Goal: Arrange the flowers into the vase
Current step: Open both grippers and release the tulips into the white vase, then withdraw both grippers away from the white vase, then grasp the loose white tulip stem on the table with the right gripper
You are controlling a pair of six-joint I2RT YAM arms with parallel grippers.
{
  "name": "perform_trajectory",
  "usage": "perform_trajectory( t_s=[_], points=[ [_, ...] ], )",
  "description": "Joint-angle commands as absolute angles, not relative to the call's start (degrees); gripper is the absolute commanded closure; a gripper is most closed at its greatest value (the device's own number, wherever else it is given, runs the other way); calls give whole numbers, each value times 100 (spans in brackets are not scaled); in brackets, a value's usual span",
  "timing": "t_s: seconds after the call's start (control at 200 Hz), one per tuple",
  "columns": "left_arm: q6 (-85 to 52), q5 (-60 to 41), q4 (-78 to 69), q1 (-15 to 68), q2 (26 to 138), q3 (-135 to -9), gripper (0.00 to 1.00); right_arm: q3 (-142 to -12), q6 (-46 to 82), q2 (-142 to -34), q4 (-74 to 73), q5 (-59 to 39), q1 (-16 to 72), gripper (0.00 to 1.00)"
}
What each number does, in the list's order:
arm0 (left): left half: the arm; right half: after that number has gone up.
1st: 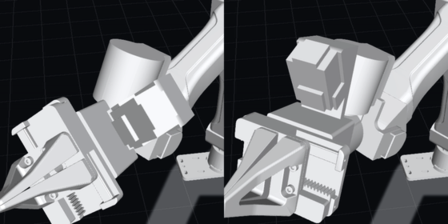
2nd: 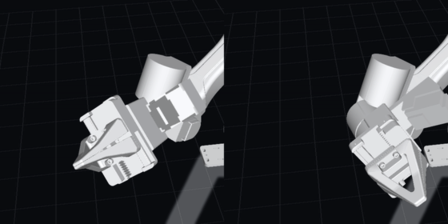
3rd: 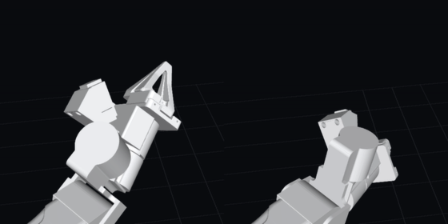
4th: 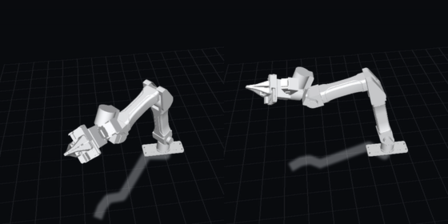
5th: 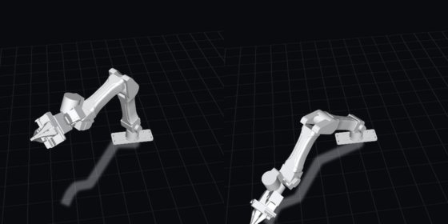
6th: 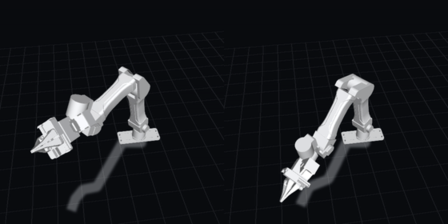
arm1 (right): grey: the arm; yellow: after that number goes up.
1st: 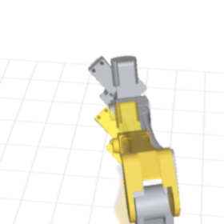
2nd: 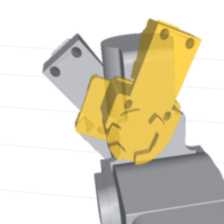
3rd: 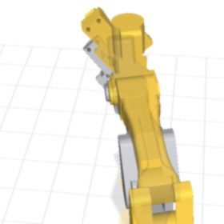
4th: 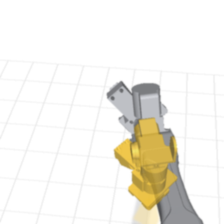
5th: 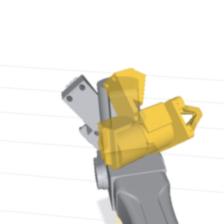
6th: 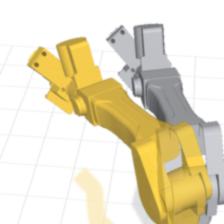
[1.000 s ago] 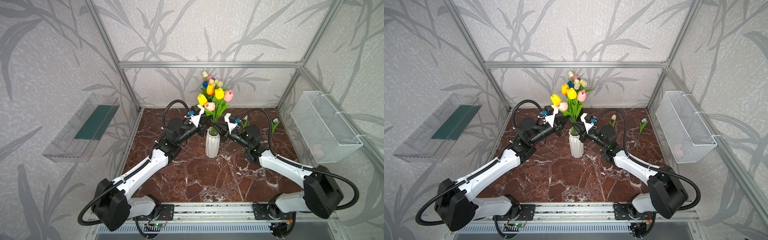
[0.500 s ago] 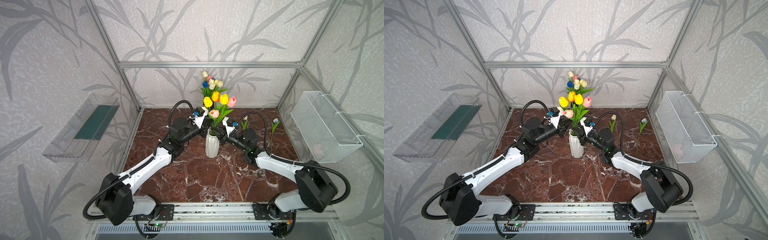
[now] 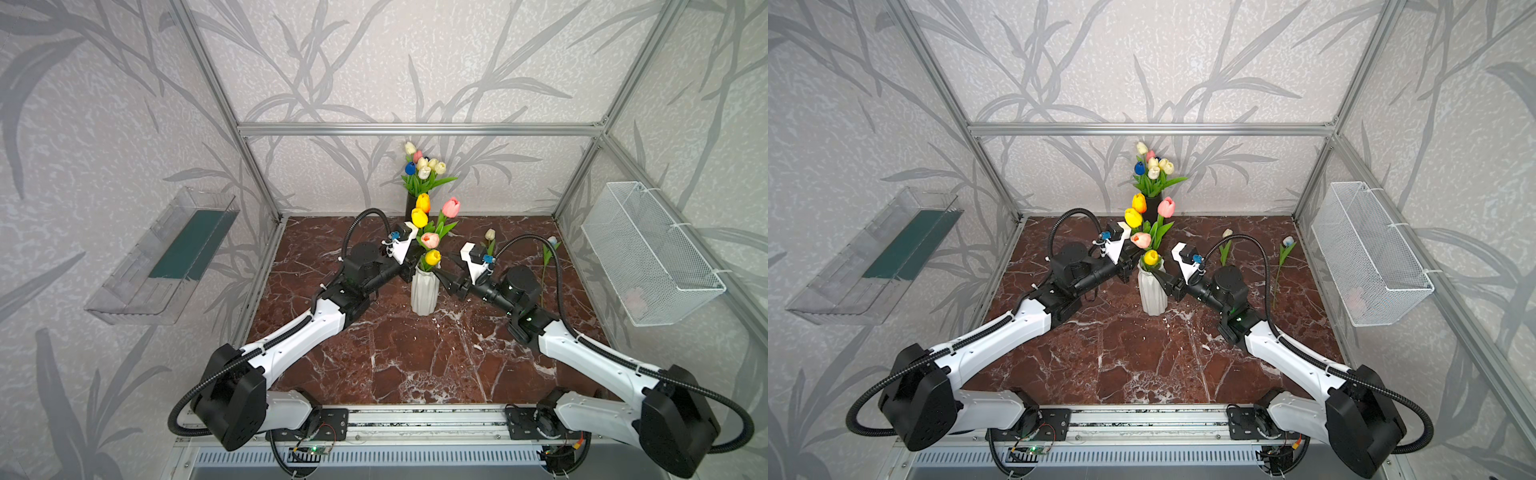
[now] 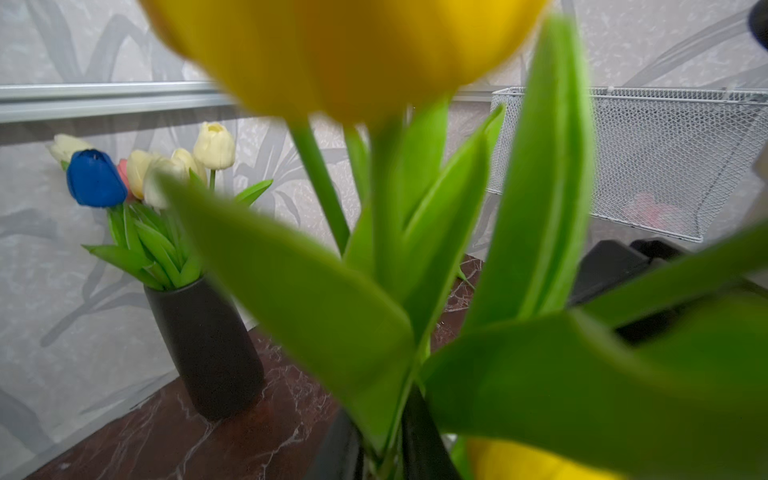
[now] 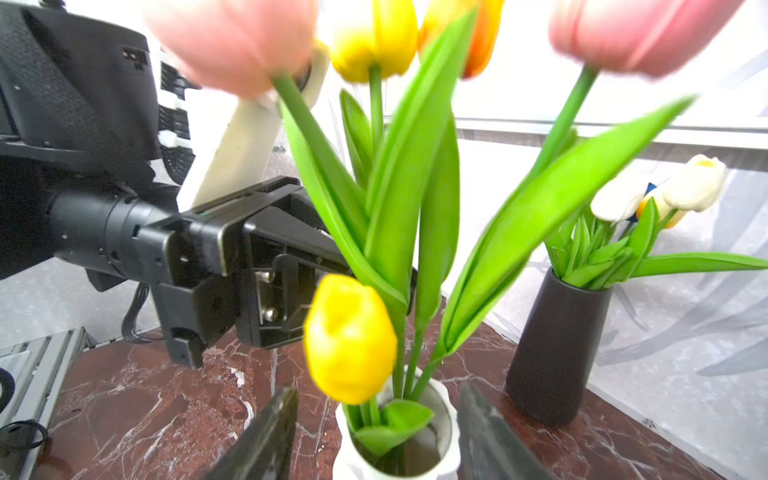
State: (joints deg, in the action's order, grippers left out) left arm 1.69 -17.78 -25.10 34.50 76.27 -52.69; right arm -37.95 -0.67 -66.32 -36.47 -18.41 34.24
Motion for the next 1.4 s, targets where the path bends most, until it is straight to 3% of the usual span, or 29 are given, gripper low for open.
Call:
perform_trajectory(
  t_s=[0.0, 0.025, 0.06, 0.14, 0.175, 0.23, 0.345, 0.425, 0.595, 0.665, 0.83, 0.9, 1.05, 1.26, 1.395],
  points=[
    [292, -1575, -2559, 3445, 7449, -5177, 79, -3602, -258, -6449, -3276, -1594, 3428, 37],
    [290, -1553, -2523, 3445, 7442, -5164, 77, -3584, -264, -6407, -3261, -1591, 3421, 37],
    [311, -1526, -2472, 3445, 7417, -5144, 64, -3558, -272, -6342, -3228, -1582, 3414, 36],
    [325, -1419, -2451, 3441, 7339, -5026, 63, -3453, -270, -6136, -3301, -1574, 3393, 36],
    [314, -1343, -2465, 3445, 7283, -4962, 57, -3421, -269, -6054, -3320, -1514, 3390, 36],
    [276, -1263, -2523, 3443, 7196, -4856, 39, -3395, -237, -5926, -3303, -1352, 3375, 36],
    [153, -1161, -2579, 3445, 6953, -4725, 37, -3344, -61, -5687, -3393, -1148, 3229, 35],
    [59, -1003, -2645, 3445, 6723, -4635, 27, -3421, 138, -5595, -3304, -1201, 3030, 35],
    [-162, -424, -2797, 3444, 5998, -4252, 25, -4000, 913, -5744, -2276, -448, 2289, 33],
    [-149, -205, -3079, 3445, 5617, -3924, 19, -4286, 1334, -6038, -1783, -200, 1855, 33],
    [-63, 65, -3239, 3451, 4885, -3337, 19, -5476, 1507, -7379, 89, 494, 1260, 34],
    [-67, 48, -3241, 3454, 4678, -3144, 20, -6088, 1509, -8118, 868, 683, 1078, 38],
    [-314, -486, -3308, 3523, 4574, -2651, 22, -7373, 1562, -9816, 2288, 483, 772, 50],
    [-519, -569, -3330, 4039, 4675, -1980, 9, -8564, 1591, -11331, 3392, 236, 712, 49],
    [-527, -474, -3204, 4231, 4659, -1782, 9, -8718, 1651, -11719, 3511, 210, 721, 48]
  ],
)
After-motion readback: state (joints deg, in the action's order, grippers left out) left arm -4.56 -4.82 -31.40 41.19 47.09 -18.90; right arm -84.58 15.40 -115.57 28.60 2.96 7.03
